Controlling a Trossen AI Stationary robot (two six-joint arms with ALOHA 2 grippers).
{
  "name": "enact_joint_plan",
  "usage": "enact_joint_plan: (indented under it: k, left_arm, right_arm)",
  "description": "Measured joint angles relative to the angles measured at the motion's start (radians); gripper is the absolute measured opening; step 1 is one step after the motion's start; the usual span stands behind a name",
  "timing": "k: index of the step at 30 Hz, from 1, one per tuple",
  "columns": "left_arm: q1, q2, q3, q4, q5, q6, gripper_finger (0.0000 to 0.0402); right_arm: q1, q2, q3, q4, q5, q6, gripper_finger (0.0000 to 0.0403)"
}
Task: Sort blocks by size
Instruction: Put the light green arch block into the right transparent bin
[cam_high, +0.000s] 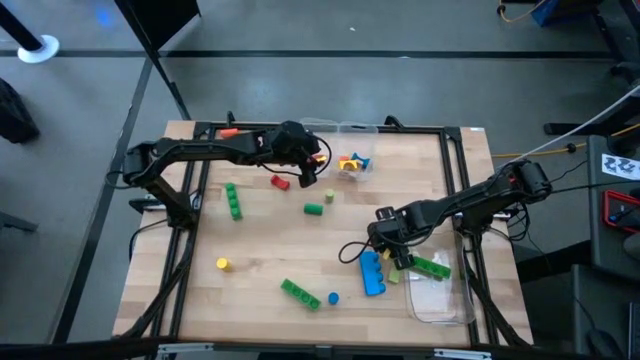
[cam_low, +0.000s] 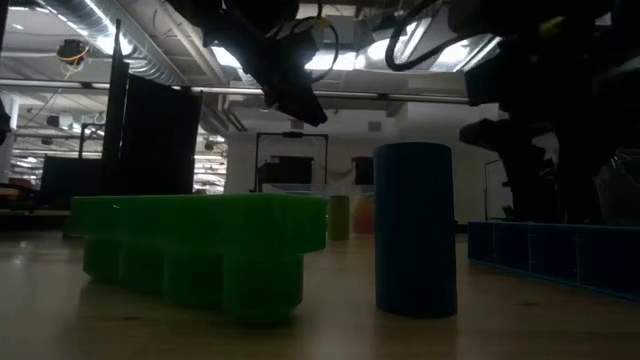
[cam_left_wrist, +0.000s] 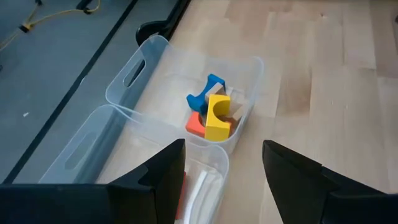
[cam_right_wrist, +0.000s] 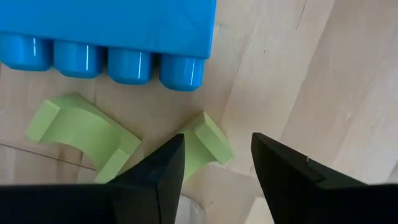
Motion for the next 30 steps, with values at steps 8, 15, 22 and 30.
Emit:
enact_joint_plan:
  k: [8,15,22,30]
  left_arm:
    - [0.0,0.0,0.0,0.0,0.0,0.0,0.0198]
    - [0.0,0.0,0.0,0.001,0.0,-0.006,0.0198]
    - [0.0,0.0,0.0,0.001,0.0,-0.008,0.0198]
    - [0.0,0.0,0.0,0.001,0.0,-0.013,0.0198]
  right_arm:
    - [0.0,0.083,-0.001,-0.003,0.001,0.0,0.0186]
    - [0.0,0.126,0.003,-0.006,0.006,0.004,0.0158]
    - [-0.001,0.126,0.005,0.002,-0.009,0.005,0.0086]
    - [-0.001,0.128,0.004,0.032,-0.019,0.007,0.0077]
